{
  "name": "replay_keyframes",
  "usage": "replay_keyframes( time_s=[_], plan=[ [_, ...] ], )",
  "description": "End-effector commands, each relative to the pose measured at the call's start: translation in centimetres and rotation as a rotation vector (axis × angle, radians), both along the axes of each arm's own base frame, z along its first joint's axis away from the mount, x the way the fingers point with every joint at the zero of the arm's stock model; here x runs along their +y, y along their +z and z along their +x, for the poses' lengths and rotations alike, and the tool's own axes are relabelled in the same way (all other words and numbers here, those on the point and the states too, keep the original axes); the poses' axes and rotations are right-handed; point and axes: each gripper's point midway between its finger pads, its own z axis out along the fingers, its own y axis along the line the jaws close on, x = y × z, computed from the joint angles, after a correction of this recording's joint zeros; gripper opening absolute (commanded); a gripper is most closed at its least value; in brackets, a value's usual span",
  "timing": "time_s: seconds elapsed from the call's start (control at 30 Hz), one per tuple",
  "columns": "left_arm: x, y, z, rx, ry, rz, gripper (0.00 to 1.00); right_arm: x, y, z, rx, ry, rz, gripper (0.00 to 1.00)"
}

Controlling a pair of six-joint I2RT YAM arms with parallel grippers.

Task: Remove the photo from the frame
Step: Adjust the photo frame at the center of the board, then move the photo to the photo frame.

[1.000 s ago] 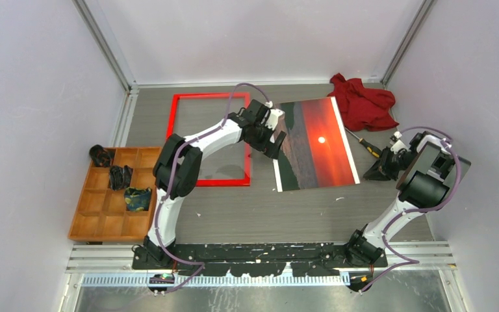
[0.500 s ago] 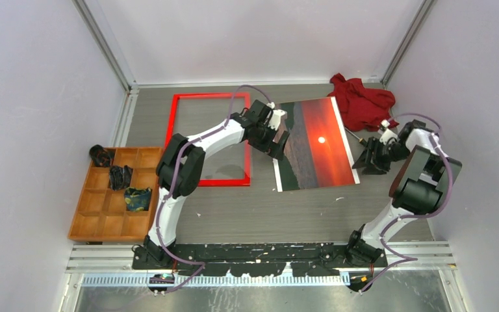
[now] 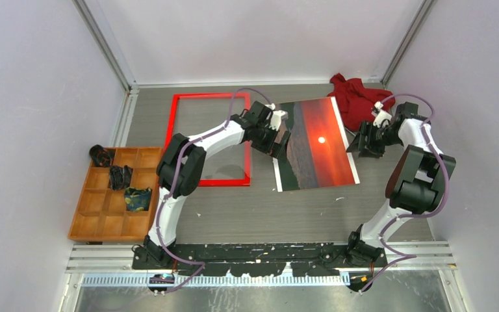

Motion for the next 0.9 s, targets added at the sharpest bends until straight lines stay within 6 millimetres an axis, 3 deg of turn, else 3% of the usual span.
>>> replay_keyframes(
  time_s=[0.0,0.27,0.87],
  plan=[
    [-0.6,0.5,0.2,0.002,0.004,-0.049,1.0,0.2,-0.7,0.9,-0.013,0.001,0.01,0.61],
    [-0.5,0.0,-0.7,0.044,0.008,-0.067,1.0,0.1,-3.0,-1.8,0.05,0.074,-0.041,0.61],
    [-0.7,-0.2,-1.6,0.082,0.011,-0.107,0.97,-0.3,-4.8,-1.9,0.095,0.055,-0.042,0.61]
  ],
)
